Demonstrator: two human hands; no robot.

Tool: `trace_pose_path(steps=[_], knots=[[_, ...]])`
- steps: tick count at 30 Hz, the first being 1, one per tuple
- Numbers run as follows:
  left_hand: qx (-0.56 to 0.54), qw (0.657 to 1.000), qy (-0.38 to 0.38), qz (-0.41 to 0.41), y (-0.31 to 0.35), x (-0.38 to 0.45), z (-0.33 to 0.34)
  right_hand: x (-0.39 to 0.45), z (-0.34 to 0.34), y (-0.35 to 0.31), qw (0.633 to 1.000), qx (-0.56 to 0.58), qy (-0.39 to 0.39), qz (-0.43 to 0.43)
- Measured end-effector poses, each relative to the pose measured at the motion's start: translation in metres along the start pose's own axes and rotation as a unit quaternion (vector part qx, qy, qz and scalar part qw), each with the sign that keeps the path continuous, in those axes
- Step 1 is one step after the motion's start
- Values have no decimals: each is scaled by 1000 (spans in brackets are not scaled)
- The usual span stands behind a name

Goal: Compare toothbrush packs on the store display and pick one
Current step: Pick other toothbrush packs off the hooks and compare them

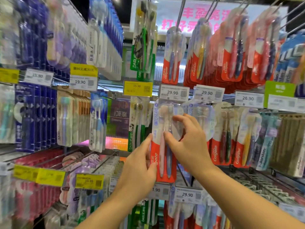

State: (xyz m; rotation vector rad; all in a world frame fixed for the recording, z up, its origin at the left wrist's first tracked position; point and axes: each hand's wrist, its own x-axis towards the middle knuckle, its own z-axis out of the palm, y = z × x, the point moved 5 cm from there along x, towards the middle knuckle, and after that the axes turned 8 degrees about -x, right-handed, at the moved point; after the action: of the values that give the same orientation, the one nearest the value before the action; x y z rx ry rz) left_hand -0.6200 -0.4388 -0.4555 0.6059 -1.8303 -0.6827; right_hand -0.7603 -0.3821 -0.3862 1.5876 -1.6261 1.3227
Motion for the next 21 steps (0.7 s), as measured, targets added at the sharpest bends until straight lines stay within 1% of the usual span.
trace_pose_path(steps=[6, 12, 16, 21], knots=[[2, 1000, 12, 20, -1, 18, 3, 9, -1, 4, 999, -3, 29, 17], [17, 1000, -6, 17, -4, 29, 5, 14, 3, 12, 999, -14, 2, 47], [29, 999, -22, 0, -8, 31, 7, 17, 8, 12, 997, -44, -28, 63], [33, 999, -33, -17, -9, 33, 8, 19, 11, 10, 993, -55, -55, 85]])
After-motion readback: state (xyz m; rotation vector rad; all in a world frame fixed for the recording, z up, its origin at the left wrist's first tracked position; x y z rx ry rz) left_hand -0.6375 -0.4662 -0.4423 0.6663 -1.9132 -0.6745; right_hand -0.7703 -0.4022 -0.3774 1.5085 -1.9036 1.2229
